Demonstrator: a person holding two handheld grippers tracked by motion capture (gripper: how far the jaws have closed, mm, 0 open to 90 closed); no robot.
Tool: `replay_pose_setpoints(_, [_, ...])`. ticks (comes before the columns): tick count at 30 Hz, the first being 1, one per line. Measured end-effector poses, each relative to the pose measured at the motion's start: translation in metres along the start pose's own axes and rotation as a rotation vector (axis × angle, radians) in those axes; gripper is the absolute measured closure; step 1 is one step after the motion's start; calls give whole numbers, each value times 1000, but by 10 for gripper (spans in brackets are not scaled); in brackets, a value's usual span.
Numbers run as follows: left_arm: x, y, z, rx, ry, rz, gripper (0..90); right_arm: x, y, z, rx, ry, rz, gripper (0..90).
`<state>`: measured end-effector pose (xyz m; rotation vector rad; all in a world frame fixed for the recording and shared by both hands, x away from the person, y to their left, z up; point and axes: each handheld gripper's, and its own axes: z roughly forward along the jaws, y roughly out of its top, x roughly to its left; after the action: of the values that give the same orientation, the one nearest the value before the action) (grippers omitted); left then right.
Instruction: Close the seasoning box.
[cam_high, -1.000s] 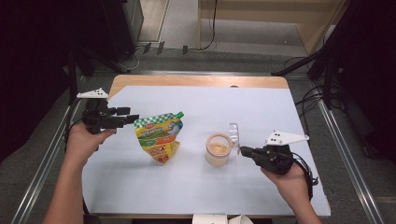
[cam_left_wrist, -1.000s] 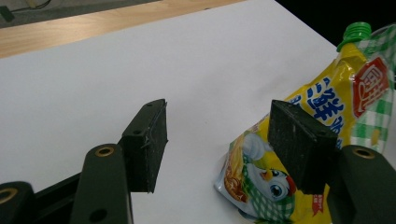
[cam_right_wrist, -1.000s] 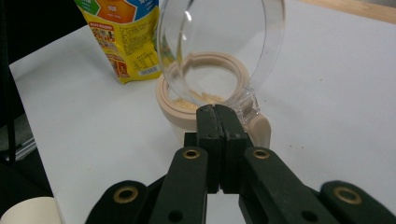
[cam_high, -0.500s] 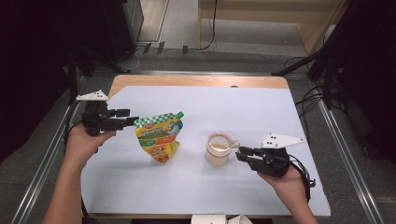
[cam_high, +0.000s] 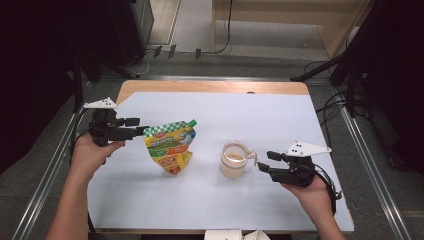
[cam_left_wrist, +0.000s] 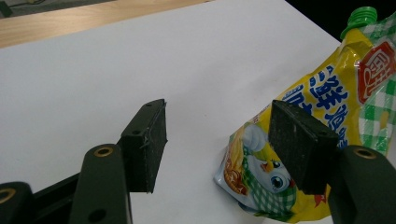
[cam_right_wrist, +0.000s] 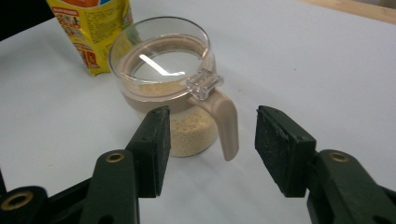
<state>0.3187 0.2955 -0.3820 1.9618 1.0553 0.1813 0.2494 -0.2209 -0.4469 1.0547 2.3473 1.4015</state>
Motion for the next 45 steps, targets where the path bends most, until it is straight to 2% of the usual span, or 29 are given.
replay_pose_setpoints(4, [1,-1,1,2,9,1,378,-6,-2,-1,-10,-13,22,438])
replay_pose_setpoints(8, [2,-2,1,1,9,0,377,-12,-5,-1,-24,-35,23,430])
replay_pose_setpoints(17, [3,-4,3,-3,0,3,376,-35,-5,3,-42,-90,83,434])
replay_pose_setpoints(22, [4,-5,4,-6,-4,3,375,-43,-4,9,-33,-110,72,431])
replay_pose_setpoints(30, [8,-8,5,-4,-7,-8,373,-50,-4,13,-32,-125,80,401])
replay_pose_setpoints(45, [12,-12,7,9,-6,-18,370,-47,-5,14,-26,-141,73,370])
